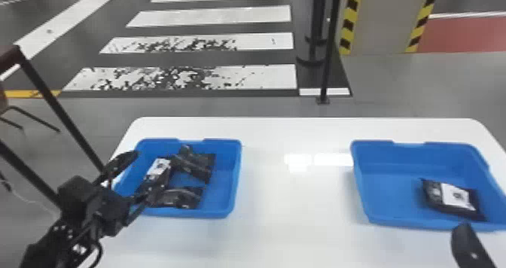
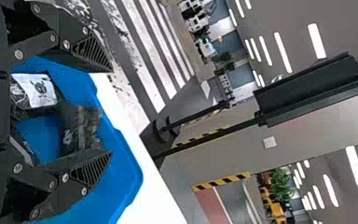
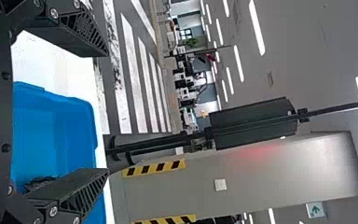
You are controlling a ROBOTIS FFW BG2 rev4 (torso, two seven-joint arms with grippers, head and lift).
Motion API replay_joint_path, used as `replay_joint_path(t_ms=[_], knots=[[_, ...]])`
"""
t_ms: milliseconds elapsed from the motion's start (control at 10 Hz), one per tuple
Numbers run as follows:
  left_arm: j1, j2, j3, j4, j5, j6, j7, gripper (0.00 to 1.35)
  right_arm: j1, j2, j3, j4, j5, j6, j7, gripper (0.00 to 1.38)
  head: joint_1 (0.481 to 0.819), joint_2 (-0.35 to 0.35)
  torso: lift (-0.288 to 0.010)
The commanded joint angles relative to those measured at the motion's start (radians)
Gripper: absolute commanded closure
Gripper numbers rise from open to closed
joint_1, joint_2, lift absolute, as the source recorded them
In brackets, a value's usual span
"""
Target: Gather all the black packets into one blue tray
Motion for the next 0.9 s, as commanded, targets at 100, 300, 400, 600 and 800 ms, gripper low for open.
replay_joint_path(t_ms=[100, 300, 400, 600, 800], knots=[[0.141, -0.05, 0.012, -0.075, 0.218, -0.089, 0.016, 0.34, -0.041, -0.006, -0.002, 0.003, 0.019, 0.048, 0.019, 0.15, 0.695, 0.106, -0.11], [0.335, -0.115, 0.04, -0.239, 0.274, -0.148, 0.073, 0.37, -0.09, -0.013, -0.002, 0.022, 0.033, 0.082, 0.029, 0.15, 0.695, 0.106, -0.11], [0.409, -0.115, 0.058, -0.284, 0.322, -0.202, 0.088, 0.38, -0.11, -0.014, -0.002, 0.032, 0.033, 0.102, 0.032, 0.15, 0.695, 0.114, -0.11], [0.522, -0.115, 0.072, -0.342, 0.432, -0.239, 0.103, 0.38, -0.147, -0.025, -0.004, 0.03, 0.035, 0.22, 0.042, 0.15, 0.695, 0.137, -0.11], [0.583, -0.115, 0.044, -0.362, 0.491, -0.247, 0.111, 0.38, -0.215, -0.043, -0.006, 0.03, 0.049, 0.401, 0.058, 0.15, 0.695, 0.157, -0.11]])
